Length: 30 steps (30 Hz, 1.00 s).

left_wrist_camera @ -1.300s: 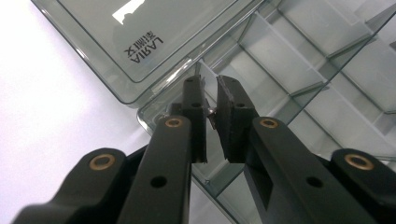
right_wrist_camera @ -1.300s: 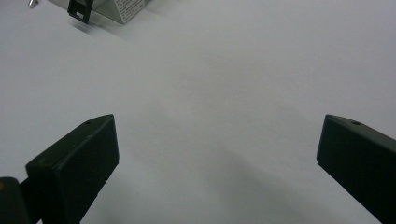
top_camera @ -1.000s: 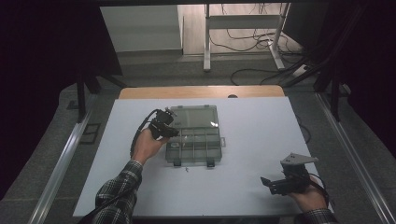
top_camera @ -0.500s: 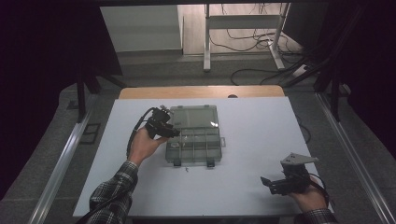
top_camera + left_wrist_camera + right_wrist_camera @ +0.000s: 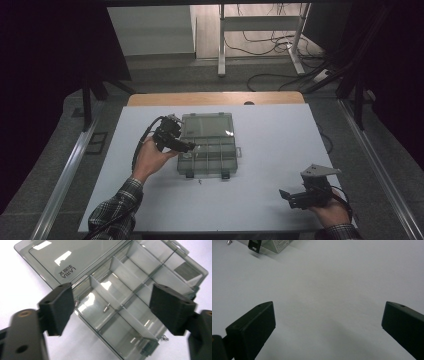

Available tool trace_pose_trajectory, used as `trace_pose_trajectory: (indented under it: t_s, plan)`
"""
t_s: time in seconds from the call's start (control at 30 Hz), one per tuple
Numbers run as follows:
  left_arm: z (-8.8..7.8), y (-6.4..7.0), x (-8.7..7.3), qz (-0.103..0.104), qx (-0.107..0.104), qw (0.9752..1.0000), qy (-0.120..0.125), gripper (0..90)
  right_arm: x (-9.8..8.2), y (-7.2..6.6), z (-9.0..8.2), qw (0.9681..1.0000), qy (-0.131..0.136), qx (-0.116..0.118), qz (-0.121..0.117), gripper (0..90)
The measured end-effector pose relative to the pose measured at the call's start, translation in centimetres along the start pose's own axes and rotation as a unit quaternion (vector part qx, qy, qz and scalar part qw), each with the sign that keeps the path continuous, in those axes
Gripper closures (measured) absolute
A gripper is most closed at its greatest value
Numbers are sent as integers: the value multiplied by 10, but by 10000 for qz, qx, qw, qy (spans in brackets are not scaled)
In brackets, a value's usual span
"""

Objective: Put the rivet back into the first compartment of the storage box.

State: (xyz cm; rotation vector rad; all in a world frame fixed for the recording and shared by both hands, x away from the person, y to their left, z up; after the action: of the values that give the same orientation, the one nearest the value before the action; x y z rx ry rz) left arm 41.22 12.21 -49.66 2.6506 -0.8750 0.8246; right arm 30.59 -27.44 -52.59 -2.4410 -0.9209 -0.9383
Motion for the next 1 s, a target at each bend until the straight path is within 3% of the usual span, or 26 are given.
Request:
trace_pose_trajectory:
  t_s: [0.17, 0.33, 0.63, 1.0]
  plan:
    - [-11, 6, -5, 3, -153, 9999, 58, 149, 0, 0, 0, 10000, -3, 0, -6, 0]
    - [-17, 13, -11, 133, -302, 9994, 72, 94, 0, 0, 0, 10000, -9, 1, -10, 0]
    - [-28, 26, -18, 347, -278, 9985, 324, 4, 0, -1, 0, 10000, -21, 15, -16, 0]
    - [-32, 42, -34, 532, -193, 9974, 453, 0, -1, -1, 0, 10000, -25, 10, -17, 0]
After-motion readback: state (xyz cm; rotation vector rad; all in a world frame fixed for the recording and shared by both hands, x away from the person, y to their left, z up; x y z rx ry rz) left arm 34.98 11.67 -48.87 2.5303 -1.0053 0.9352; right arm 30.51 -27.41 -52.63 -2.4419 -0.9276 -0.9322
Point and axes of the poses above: each handheld gripper's, and its own axes: z roughly forward along the jaws, x roughly out of its top, y roughly to its right, the point moved 6 cm from there along z, roughly forward along the jaws, and after that the axes turned 7 degrees about x, right-handed, at the moved point
